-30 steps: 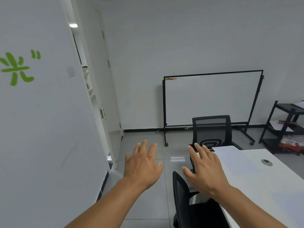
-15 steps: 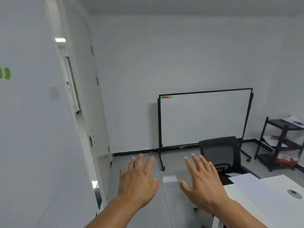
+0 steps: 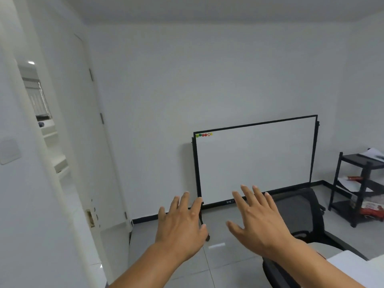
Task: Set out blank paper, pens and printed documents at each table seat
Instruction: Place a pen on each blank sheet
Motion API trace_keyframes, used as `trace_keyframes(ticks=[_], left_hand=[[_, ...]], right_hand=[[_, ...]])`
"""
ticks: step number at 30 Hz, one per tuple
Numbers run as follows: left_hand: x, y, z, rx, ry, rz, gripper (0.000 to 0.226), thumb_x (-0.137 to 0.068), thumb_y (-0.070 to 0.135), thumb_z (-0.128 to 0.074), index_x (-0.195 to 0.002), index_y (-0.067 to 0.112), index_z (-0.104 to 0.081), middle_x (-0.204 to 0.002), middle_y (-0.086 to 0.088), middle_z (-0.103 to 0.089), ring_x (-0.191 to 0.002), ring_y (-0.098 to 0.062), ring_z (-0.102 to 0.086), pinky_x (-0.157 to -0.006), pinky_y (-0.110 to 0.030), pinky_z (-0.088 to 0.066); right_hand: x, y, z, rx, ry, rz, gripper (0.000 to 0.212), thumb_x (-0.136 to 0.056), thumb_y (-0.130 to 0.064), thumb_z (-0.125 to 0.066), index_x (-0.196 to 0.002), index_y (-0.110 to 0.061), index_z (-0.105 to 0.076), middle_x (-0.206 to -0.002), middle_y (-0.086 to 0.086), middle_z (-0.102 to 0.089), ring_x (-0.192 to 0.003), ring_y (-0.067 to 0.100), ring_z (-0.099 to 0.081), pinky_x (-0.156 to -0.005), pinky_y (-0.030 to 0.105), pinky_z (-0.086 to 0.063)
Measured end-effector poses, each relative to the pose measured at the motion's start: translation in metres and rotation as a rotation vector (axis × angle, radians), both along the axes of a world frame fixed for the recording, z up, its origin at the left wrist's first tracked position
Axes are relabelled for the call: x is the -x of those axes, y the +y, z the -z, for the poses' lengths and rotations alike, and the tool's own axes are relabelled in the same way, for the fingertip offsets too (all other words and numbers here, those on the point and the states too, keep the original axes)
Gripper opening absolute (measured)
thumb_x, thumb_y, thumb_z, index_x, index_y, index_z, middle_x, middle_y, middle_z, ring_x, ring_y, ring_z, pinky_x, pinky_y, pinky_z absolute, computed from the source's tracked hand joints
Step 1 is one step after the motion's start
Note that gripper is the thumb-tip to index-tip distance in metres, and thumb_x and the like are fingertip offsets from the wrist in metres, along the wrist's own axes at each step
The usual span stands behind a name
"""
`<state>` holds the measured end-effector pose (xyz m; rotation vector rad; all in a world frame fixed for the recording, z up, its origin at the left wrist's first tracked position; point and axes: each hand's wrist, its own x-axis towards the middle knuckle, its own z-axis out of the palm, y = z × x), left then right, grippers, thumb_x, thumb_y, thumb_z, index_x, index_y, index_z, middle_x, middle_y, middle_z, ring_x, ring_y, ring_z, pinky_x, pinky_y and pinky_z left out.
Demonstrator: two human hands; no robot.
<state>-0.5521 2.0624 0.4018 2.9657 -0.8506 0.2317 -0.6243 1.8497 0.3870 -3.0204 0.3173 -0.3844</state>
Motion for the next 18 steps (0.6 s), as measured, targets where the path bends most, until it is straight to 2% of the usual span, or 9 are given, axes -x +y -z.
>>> trace_keyframes(ticks=[9,18], left_hand=[[-0.146,-0.044,-0.032,-0.030,0.016,-0.028,0.075,-0.107,0.057,-0.044,-0.172,0.034,-0.015,-0.183,-0.005,-0.006,-0.168,-0.031,-0.010,-0.129,-0.061,-0.025],[-0.293,-0.102,-0.024,-0.051,0.003,0.111,0.071,-0.106,0.057,-0.044,-0.170,0.030,-0.025,-0.180,-0.004,-0.016,-0.163,-0.026,-0.024,-0.125,-0.055,-0.031]], right_hand=[[-0.137,-0.054,-0.023,0.003,0.027,-0.001,0.087,-0.103,-0.073,-0.030,-0.172,-0.027,-0.003,-0.181,0.005,0.004,-0.167,0.032,0.010,-0.135,0.052,0.001],[-0.273,-0.095,-0.019,0.049,0.117,0.057,0.082,-0.105,-0.068,-0.037,-0.170,-0.021,-0.019,-0.180,0.006,-0.010,-0.166,0.031,-0.007,-0.134,0.048,-0.012]])
